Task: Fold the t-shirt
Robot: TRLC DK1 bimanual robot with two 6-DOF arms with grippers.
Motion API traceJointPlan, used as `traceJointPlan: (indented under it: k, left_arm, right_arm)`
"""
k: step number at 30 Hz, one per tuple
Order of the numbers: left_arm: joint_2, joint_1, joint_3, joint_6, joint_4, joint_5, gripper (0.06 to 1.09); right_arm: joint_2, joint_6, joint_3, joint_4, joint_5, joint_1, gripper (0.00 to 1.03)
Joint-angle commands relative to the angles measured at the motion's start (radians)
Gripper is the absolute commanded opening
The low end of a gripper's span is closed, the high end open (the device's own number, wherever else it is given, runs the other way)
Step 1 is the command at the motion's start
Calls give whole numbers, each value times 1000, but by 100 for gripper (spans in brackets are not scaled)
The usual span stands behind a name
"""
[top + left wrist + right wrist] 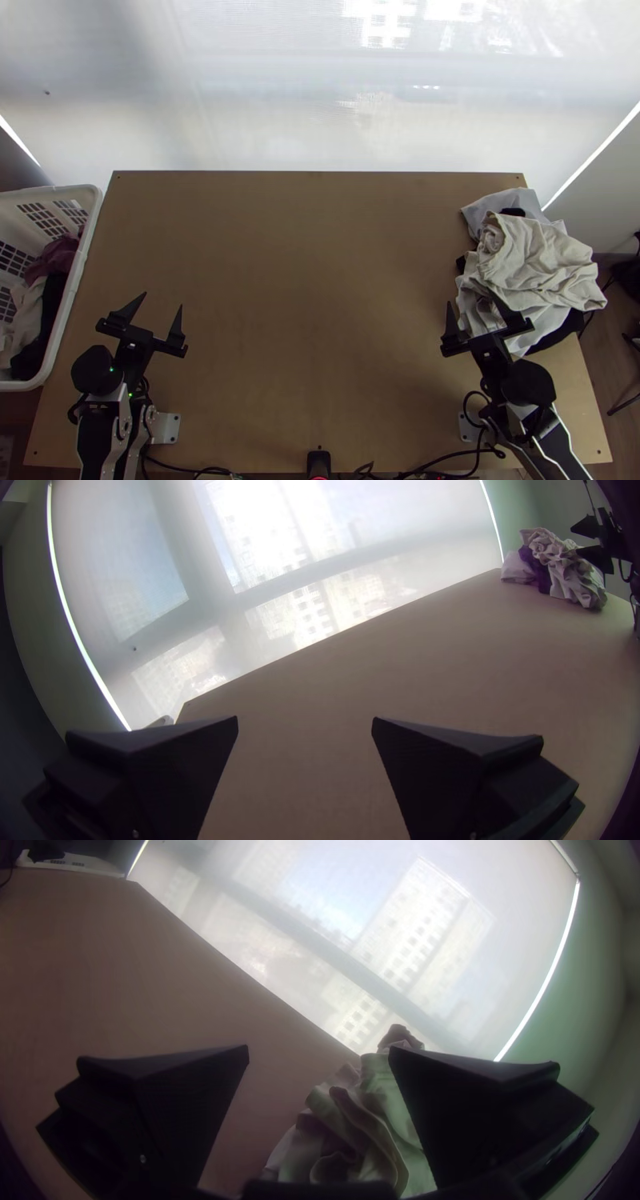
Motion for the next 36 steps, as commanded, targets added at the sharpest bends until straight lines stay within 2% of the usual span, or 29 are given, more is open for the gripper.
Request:
traceJointPlan:
  k: [1,23,24,25,33,36]
  left_arm:
    - [0,0,-1,2,-1,0,104]
    - [0,0,-1,0,-1,0,103]
    - [0,-1,-1,0,1,0,104]
    - [0,-6,1,-3,1,5,104]
    - [0,-9,-1,-1,-2,17,104]
    - [0,-9,-1,-1,-4,28,104]
  right_arm:
    - [0,0,0,0,0,0,98]
    - [2,0,0,0,0,0,98]
    - [2,25,0,-7,-3,0,98]
    - [2,59,-1,-14,-26,0,98]
    - [2,69,-3,-115,-337,0,98]
    - [2,69,-3,-130,-411,3,98]
